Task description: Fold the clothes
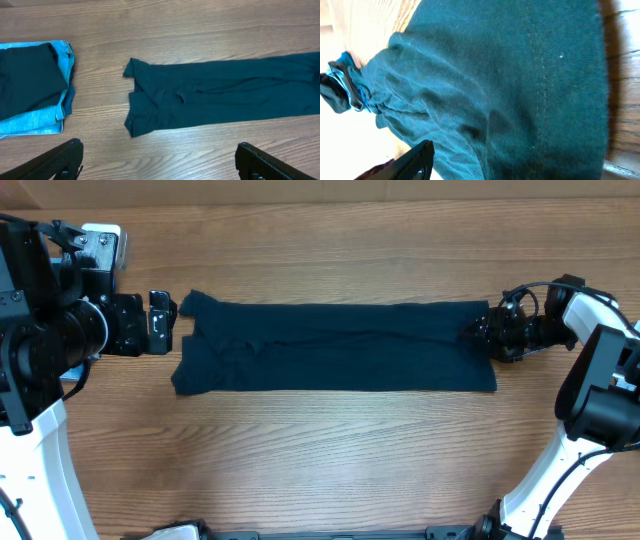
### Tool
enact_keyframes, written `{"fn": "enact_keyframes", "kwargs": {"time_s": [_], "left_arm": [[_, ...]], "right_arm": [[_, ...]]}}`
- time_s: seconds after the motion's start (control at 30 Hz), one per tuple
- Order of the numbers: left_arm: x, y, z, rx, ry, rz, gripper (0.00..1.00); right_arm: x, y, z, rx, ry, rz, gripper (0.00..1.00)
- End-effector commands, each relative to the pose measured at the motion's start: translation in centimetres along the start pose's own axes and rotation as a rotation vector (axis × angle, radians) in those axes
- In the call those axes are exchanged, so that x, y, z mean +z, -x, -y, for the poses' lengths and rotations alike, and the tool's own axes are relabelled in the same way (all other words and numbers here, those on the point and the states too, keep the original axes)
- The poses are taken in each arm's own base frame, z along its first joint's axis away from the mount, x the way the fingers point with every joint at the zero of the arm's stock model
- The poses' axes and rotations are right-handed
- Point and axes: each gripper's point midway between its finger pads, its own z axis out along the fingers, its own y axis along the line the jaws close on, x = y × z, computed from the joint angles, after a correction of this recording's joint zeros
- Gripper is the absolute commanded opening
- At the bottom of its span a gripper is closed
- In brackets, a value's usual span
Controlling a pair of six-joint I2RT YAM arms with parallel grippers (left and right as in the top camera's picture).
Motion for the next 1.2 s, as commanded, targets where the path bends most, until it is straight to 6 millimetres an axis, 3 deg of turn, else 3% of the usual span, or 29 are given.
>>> {"fn": "enact_keyframes", "kwargs": {"time_s": [0.0,0.1,0.23,0.4,0.67,0.8,1.0,1.17], "left_arm": [[0.2,0.1,-0.1,-0.012,0.006,-0.001,1.0],[0.2,0.1,-0.1,-0.012,0.006,-0.001,1.0],[0.2,0.1,-0.1,-0.012,0.006,-0.001,1.0],[0.2,0.1,-0.1,-0.012,0.006,-0.001,1.0],[0.2,0.1,-0.1,-0.012,0.006,-0.001,1.0],[0.2,0.1,-0.1,-0.012,0.006,-0.001,1.0],[0.2,0.1,-0.1,-0.012,0.006,-0.001,1.0],[0.2,0.1,-0.1,-0.012,0.006,-0.001,1.0]], "right_arm": [[2.5,-1.5,4.1,0.059,-0.136,-0.065,0.57],[2.2,-1.2,5.5,0.09,-0.219,-0.051,0.54],[2.0,-0.7,5.7,0.075,-0.236,-0.035,0.45],[1.3,0.3,5.7,0.056,-0.265,-0.011,0.52],[-2.6,1.4,8.4,0.077,-0.536,0.023,0.65],[-3.9,1.5,9.6,0.116,-0.516,0.048,0.69],[-4.2,1.2,8.5,0.062,-0.297,0.052,0.74],[-2.3,0.1,7.9,0.041,-0.229,0.028,0.74]]}}
